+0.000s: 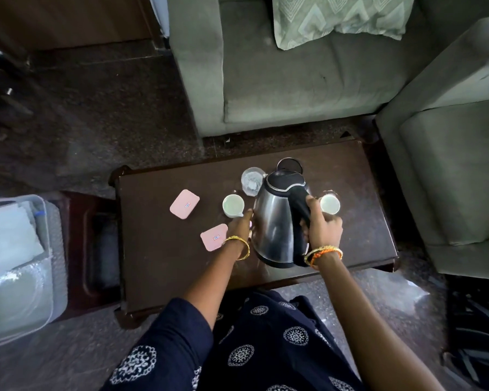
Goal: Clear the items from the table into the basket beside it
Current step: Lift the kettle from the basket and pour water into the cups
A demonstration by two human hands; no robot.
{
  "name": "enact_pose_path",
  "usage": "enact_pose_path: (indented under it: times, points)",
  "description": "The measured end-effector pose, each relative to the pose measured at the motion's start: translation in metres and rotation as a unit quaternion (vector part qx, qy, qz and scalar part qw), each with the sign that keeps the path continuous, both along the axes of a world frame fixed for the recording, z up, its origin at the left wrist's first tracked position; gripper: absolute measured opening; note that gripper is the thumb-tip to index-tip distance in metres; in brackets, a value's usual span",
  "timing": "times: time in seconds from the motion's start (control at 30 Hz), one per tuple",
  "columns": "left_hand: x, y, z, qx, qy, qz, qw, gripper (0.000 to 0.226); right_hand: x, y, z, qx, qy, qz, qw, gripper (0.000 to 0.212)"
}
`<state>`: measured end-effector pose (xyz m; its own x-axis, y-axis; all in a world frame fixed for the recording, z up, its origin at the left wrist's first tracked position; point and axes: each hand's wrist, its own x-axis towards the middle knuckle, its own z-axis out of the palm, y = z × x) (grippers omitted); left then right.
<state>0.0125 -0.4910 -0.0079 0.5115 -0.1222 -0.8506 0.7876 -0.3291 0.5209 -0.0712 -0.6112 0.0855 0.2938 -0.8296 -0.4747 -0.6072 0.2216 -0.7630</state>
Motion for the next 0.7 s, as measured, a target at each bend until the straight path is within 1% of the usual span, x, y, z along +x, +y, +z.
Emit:
enact_pose_path:
  times: [0.07,0.13,0.2,0.27,0.37,0.5,0.6,0.7]
  points:
    - [-0.006,0.014,-0.004,0.07,-0.085,0.001,0.994,0.026,-0.004,0.013,-0.005,0.016,-0.057,0.005,0.998,0.053]
    - [-0.015,0.032,-0.003,0.103,-0.132,0.039,0.985,0.021,-0.006,0.025,-0.009,0.03,-0.099,0.033,0.994,0.051]
    - [-0.022,0.052,-0.004,0.1,-0.142,0.095,0.98,0.015,-0.008,0.037,-0.011,0.053,-0.134,0.064,0.988,0.049]
    - [-0.028,0.073,-0.004,0.087,-0.133,0.146,0.976,0.015,-0.008,0.05,-0.011,0.074,-0.164,0.099,0.979,0.048]
    - [-0.036,0.105,-0.004,0.092,-0.131,0.189,0.969,0.017,-0.003,0.075,-0.009,0.106,-0.204,0.129,0.965,0.04]
    - [-0.047,0.148,0.002,0.082,-0.146,0.277,0.946,0.017,0.007,0.12,-0.006,0.145,-0.214,0.172,0.951,0.046]
    - [-0.051,0.191,0.009,0.058,-0.176,0.36,0.914,0.014,0.02,0.165,-0.005,0.167,-0.213,0.221,0.937,0.048]
    - [-0.054,0.241,0.018,0.066,-0.252,0.418,0.87,0.015,0.035,0.22,0.001,0.181,-0.232,0.278,0.914,0.044]
